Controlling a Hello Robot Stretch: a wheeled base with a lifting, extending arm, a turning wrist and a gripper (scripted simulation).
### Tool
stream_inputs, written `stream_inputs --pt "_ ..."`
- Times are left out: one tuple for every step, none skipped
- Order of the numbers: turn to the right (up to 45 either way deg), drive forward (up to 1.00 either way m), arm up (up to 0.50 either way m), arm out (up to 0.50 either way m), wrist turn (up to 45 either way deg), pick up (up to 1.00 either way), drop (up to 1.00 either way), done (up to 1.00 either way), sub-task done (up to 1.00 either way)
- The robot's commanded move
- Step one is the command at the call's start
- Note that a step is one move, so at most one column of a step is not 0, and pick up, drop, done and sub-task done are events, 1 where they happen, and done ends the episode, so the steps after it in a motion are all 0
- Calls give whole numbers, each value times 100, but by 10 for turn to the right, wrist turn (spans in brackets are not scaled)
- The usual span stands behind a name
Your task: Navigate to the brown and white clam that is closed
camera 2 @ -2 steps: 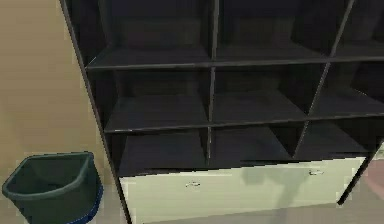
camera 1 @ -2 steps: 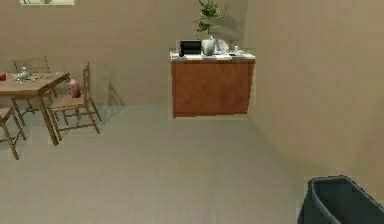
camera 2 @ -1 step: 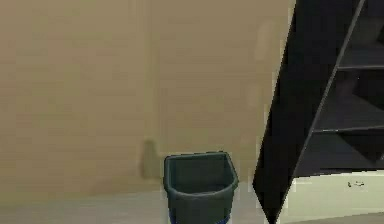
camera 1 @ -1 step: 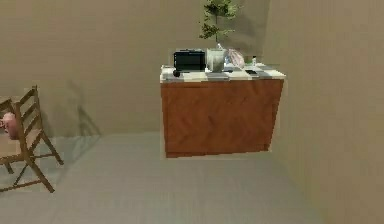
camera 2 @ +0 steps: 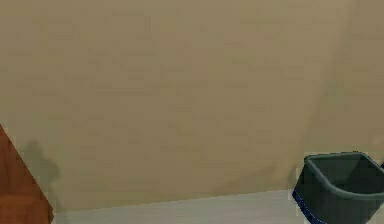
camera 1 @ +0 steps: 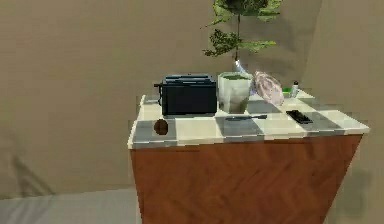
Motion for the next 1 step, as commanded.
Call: stream_inputs --pt "0 30 0 0 0 0 0 0 0"
